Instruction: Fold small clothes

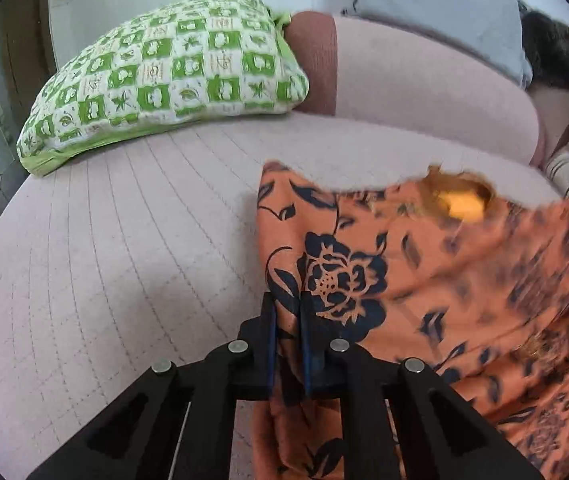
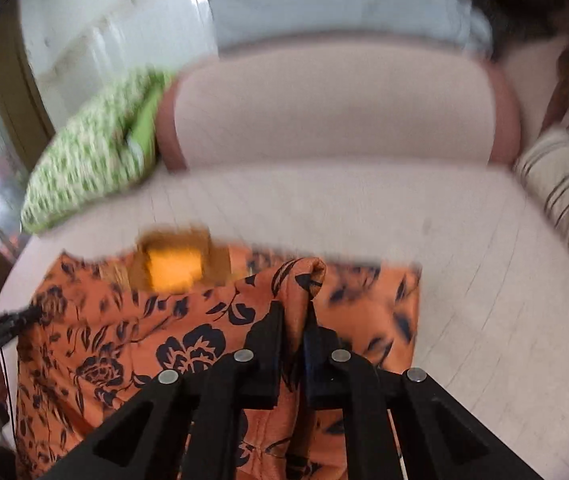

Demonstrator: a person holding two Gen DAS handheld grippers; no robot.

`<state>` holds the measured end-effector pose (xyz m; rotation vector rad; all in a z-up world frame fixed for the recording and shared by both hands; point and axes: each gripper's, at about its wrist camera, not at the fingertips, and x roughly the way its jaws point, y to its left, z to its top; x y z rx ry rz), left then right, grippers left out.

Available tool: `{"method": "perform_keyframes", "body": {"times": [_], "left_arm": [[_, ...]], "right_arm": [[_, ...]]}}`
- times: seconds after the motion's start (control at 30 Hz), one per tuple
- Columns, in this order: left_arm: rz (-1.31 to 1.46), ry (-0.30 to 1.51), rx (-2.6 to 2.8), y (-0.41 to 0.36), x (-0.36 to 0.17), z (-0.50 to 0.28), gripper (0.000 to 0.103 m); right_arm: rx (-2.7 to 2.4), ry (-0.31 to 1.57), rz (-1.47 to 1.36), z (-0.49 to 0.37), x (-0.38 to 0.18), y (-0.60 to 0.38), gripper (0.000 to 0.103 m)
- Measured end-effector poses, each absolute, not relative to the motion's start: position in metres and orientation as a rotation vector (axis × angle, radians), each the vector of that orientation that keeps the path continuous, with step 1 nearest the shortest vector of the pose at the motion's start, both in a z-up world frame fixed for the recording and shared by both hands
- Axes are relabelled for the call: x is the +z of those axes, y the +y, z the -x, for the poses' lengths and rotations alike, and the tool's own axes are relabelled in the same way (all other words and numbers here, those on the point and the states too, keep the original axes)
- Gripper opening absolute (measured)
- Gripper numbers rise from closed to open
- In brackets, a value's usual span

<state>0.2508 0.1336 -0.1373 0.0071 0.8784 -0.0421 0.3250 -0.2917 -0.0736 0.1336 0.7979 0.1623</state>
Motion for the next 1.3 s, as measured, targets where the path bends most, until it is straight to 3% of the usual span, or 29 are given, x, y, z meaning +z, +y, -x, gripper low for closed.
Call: {"method": "perform_keyframes", "body": {"times": [0.03, 0.07, 0.1, 0.13, 0.17, 0.23, 0.27, 0.4, 0.47, 0.57, 0.63, 0.67, 0.73, 0.77, 0.87, 0.93, 1.1, 1.3], "left_arm": [[0.000, 0.930, -0.034, 0.134, -0.150, -0.259, 0.015], [0.008, 0.947, -0.007, 0.136, -0.159, -0.261, 0.026], [0.015, 0.929, 0.005, 0.138, -0.157, -0.260, 0.029], [0.016, 0.934, 0.013, 0.139, -0.153, -0.259, 0.040], [0.015, 0.930, 0.018, 0.141, -0.145, -0.255, 0.045], [-0.008, 0.900, 0.021, 0.143, -0.135, -0.248, 0.046], [-0.020, 0.876, 0.023, 0.142, -0.127, -0.242, 0.046], [0.063, 0.825, -0.090, 0.135, -0.102, -0.223, 0.053], [0.053, 0.841, -0.108, 0.125, -0.107, -0.222, 0.057], [-0.024, 1.053, 0.004, 0.119, -0.150, -0.237, 0.060], [-0.015, 1.042, 0.020, 0.121, -0.154, -0.235, 0.060], [-0.009, 1.021, 0.022, 0.121, -0.144, -0.230, 0.061], [0.015, 0.941, 0.004, 0.122, -0.129, -0.221, 0.065], [0.010, 0.927, 0.009, 0.120, -0.127, -0.221, 0.073], [-0.017, 1.097, 0.033, 0.114, -0.162, -0.237, 0.079], [-0.015, 1.055, 0.043, 0.114, -0.158, -0.234, 0.079], [0.043, 0.931, -0.028, 0.122, -0.108, -0.177, 0.079], [0.220, 1.008, -0.058, 0.148, -0.116, -0.072, 0.080]], "right_arm": [[0.133, 0.778, -0.121, -0.325, -0.080, -0.291, 0.010], [0.111, 0.809, -0.100, -0.329, -0.096, -0.291, 0.015], [0.102, 0.929, -0.090, -0.342, -0.126, -0.291, 0.017], [0.097, 1.068, -0.107, -0.352, -0.153, -0.293, 0.017], [0.102, 1.048, -0.136, -0.346, -0.157, -0.296, 0.021], [0.089, 0.990, -0.125, -0.336, -0.142, -0.297, 0.047], [0.081, 0.977, -0.144, -0.331, -0.132, -0.299, 0.064], [0.120, 0.853, -0.264, -0.307, -0.090, -0.303, 0.066], [0.266, 0.848, -0.403, -0.300, -0.083, -0.302, 0.071], [0.381, 0.997, -0.529, -0.307, -0.122, -0.292, 0.073], [0.344, 1.135, -0.598, -0.312, -0.160, -0.298, 0.064], [0.325, 1.088, -0.621, -0.308, -0.152, -0.303, 0.064], [0.326, 1.005, -0.567, -0.301, -0.121, -0.301, 0.067], [0.348, 0.963, -0.539, -0.297, -0.108, -0.299, 0.073], [0.392, 0.979, -0.561, -0.296, -0.115, -0.290, 0.088], [0.346, 1.120, -0.569, -0.306, -0.150, -0.293, 0.084], [0.359, 0.906, -0.460, -0.259, -0.069, -0.304, 0.084], [0.277, 1.007, -0.354, -0.162, -0.056, -0.355, 0.084]]}}
